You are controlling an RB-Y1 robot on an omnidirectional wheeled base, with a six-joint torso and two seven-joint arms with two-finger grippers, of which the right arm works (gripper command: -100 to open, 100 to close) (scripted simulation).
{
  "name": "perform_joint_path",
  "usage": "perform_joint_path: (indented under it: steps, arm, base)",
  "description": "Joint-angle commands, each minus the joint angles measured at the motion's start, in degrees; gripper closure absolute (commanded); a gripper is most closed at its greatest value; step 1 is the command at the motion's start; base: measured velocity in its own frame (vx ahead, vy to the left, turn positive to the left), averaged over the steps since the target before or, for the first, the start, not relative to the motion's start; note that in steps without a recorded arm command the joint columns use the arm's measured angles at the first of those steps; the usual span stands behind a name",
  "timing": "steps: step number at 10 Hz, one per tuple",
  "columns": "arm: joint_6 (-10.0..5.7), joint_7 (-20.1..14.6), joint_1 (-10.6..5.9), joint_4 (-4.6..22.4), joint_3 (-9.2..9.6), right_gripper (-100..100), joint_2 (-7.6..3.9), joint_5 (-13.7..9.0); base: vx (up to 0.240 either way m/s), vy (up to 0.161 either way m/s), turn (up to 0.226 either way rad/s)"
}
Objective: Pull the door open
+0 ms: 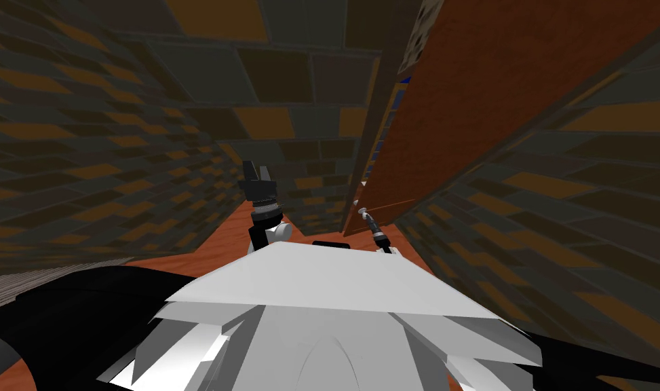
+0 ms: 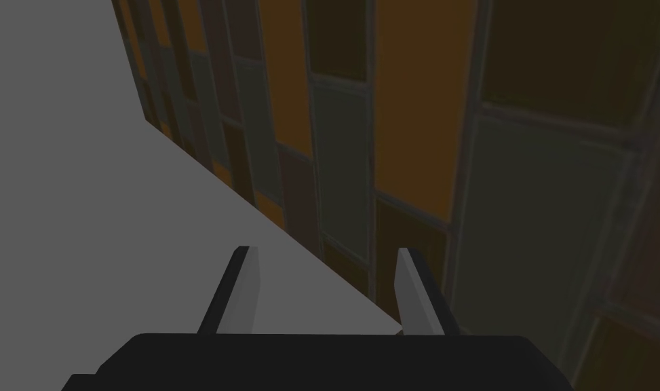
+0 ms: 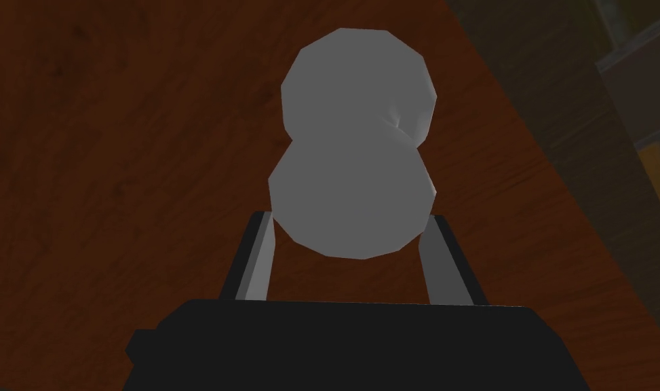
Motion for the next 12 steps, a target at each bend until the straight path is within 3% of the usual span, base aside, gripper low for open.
perform_joint_path:
  steps: [1,2,8,12]
  arm:
    - [-1.09,0.3,-0.15,2.79,1.23,100,1.28,0.56]
    - [-1.29,-2.08,-0.55,3.32,1.13,100,1.29,0.82]
    - [-1.29,-2.08,-0.55,3.32,1.13,100,1.29,0.82]
    - [-1.69,-6.84,-1.39,4.41,0.94,100,1.3,1.36]
  base:
    - [-0.008,0.002,-0.01]
    - [-0.005,-0.001,-0.013]
    - [-0.009,0.003,0.006]
    - [-0.031,0.012,0.0]
